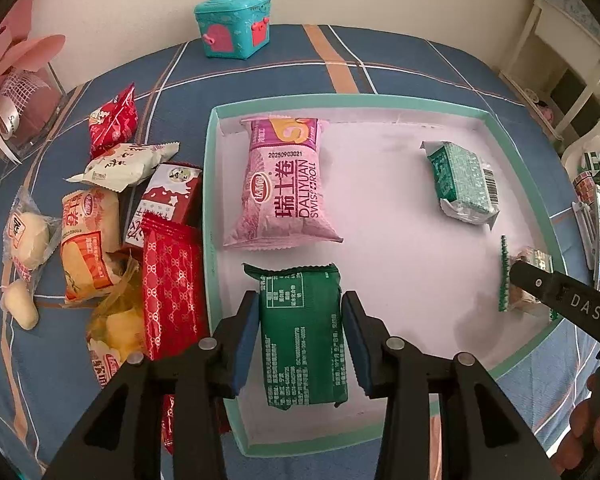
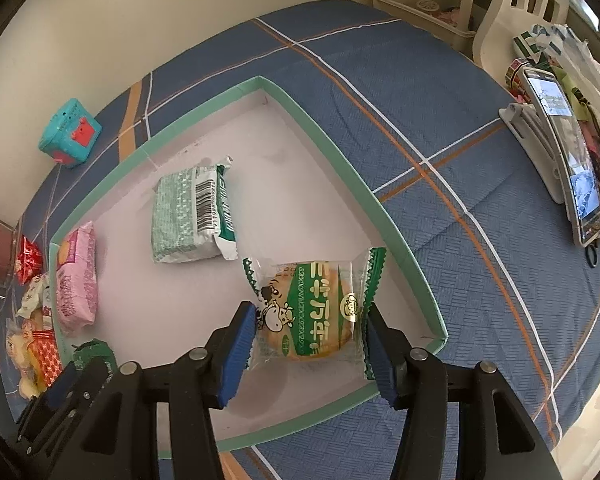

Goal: Organize snacks
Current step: 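Lower both packs into the tray and open both grippers, then withdraw both grippers from the tray toward the snack pile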

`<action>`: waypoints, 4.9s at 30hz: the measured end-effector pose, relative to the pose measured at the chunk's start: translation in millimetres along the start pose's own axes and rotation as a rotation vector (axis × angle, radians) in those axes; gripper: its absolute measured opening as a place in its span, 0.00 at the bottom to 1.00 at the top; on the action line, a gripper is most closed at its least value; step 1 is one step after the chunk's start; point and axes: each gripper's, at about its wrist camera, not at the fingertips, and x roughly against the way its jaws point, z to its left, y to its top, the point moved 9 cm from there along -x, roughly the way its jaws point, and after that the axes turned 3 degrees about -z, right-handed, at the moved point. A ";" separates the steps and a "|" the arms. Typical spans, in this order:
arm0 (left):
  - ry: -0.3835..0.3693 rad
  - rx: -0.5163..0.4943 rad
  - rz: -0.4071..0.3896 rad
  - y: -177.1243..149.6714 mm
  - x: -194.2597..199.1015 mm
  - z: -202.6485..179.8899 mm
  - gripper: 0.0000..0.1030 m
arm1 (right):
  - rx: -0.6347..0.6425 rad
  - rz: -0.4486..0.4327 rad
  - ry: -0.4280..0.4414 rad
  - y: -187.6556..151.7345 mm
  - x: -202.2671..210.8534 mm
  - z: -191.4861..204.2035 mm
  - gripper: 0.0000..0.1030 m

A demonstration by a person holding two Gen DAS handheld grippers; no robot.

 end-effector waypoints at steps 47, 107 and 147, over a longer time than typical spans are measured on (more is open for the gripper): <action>0.091 0.198 -0.047 7.3 41.3 63.2 0.78 | 0.160 -0.086 0.058 -5.0 32.8 45.8 0.98; 0.078 0.533 -0.005 -39.6 56.1 211.1 0.98 | 0.467 -0.054 0.175 -97.7 33.4 201.0 1.00; -0.009 0.392 0.155 -44.2 -10.5 137.6 0.98 | 0.371 -0.087 0.124 -66.6 33.5 166.8 1.00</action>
